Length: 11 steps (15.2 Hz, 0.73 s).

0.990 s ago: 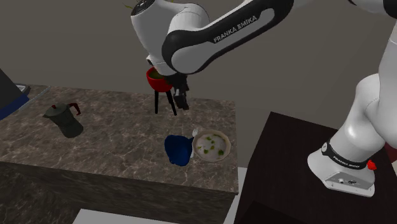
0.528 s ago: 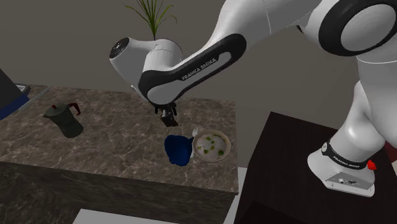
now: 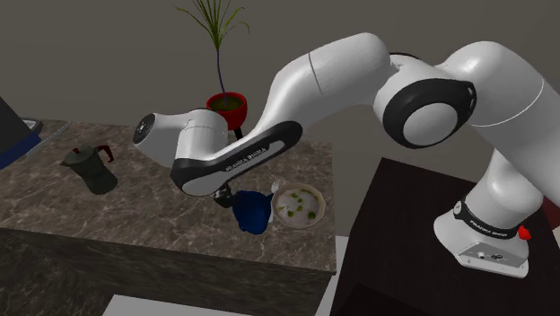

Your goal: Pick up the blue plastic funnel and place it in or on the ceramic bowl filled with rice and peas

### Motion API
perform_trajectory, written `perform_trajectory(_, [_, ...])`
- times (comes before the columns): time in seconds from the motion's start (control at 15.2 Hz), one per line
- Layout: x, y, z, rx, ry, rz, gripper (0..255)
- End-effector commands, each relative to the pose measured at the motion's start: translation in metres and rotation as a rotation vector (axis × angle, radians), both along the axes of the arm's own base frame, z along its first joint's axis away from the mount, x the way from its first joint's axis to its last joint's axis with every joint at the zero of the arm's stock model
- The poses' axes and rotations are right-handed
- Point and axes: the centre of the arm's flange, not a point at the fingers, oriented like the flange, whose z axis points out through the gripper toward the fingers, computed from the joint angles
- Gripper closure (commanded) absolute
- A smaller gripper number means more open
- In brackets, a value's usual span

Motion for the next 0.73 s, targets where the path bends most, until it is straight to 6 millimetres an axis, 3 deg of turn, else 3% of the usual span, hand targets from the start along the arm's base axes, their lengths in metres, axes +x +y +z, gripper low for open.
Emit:
perform_trajectory(0.0, [0.004,0.006,-0.017,-0.008,0.014,0.014,0])
perform_trajectory(0.46, [-0.006,-0.009,-0.052,-0.008,0.014,0.014,0])
perform_trajectory(0.66, [-0.006,-0.009,-0.052,-0.008,0.014,0.014,0])
